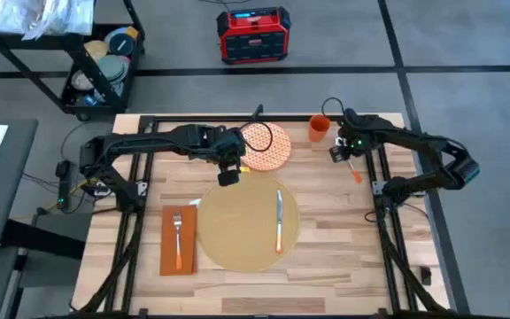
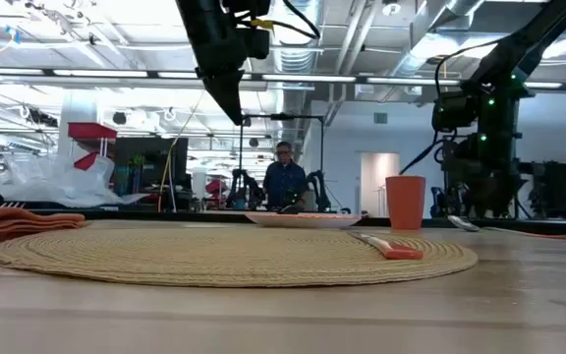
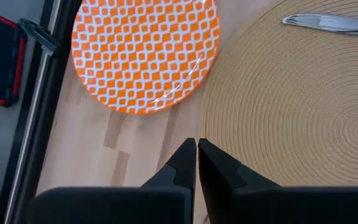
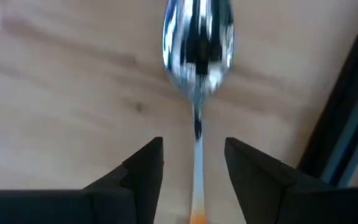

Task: Set table place
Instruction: Put the orange table spoon on top of the brown placemat to the right of the orange table knife

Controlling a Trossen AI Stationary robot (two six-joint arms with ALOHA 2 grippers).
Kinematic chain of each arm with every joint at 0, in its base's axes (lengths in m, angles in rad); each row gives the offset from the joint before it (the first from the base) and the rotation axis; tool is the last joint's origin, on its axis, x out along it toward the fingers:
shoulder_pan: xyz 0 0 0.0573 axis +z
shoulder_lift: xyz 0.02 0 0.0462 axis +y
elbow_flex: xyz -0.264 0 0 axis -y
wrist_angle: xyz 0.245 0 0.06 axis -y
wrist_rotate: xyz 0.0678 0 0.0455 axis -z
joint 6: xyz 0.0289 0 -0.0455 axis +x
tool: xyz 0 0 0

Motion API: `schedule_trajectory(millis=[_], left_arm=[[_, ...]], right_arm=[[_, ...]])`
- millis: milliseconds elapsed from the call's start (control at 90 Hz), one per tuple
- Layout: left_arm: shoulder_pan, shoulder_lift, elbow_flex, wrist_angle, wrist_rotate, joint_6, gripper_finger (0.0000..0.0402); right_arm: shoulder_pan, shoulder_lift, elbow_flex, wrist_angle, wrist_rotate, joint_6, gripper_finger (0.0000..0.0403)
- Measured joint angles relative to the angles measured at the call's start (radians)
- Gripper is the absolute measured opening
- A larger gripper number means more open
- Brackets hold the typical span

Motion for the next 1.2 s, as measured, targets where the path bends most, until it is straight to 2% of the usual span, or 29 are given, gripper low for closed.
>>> schedule_trajectory(millis=[311,378,444,511,556,689,878,978,1089,1200], left_arm=[[0.000,0.000,0.001,0.005,0.000,-0.005,0.0000],[0.000,0.000,0.001,0.003,0.000,-0.006,0.0000],[0.000,0.000,0.001,0.003,0.000,-0.006,0.0000],[0.000,0.000,0.001,0.003,0.000,0.003,0.0000],[0.000,0.000,0.001,0.003,0.000,0.013,0.0000],[0.000,0.000,0.002,0.008,0.000,0.049,0.0000],[0.000,0.000,0.002,0.012,0.000,0.079,0.0000],[0.002,0.000,0.002,0.007,0.000,0.090,0.0000],[0.003,0.000,0.002,-0.006,0.000,0.095,0.0000],[0.003,0.000,0.002,-0.025,0.000,0.101,0.0000]], right_arm=[[0.001,0.195,0.009,0.003,-0.003,-0.007,0.0154],[0.007,0.212,0.011,-0.004,0.011,0.013,0.0131],[0.019,0.207,0.010,-0.010,0.030,0.021,0.0087],[0.032,0.176,0.002,-0.012,0.047,0.021,0.0032],[0.038,0.146,0.000,-0.017,0.053,0.025,0.0015],[0.041,0.053,-0.005,-0.097,0.002,0.072,0.0004],[0.064,-0.072,-0.004,-0.203,0.014,0.158,0.0001],[0.100,-0.138,-0.003,-0.243,-0.053,0.252,0.0001],[0.227,-0.226,-0.003,-0.252,-0.141,0.420,0.0001],[0.438,-0.305,-0.002,-0.236,-0.119,0.667,0.0000]])
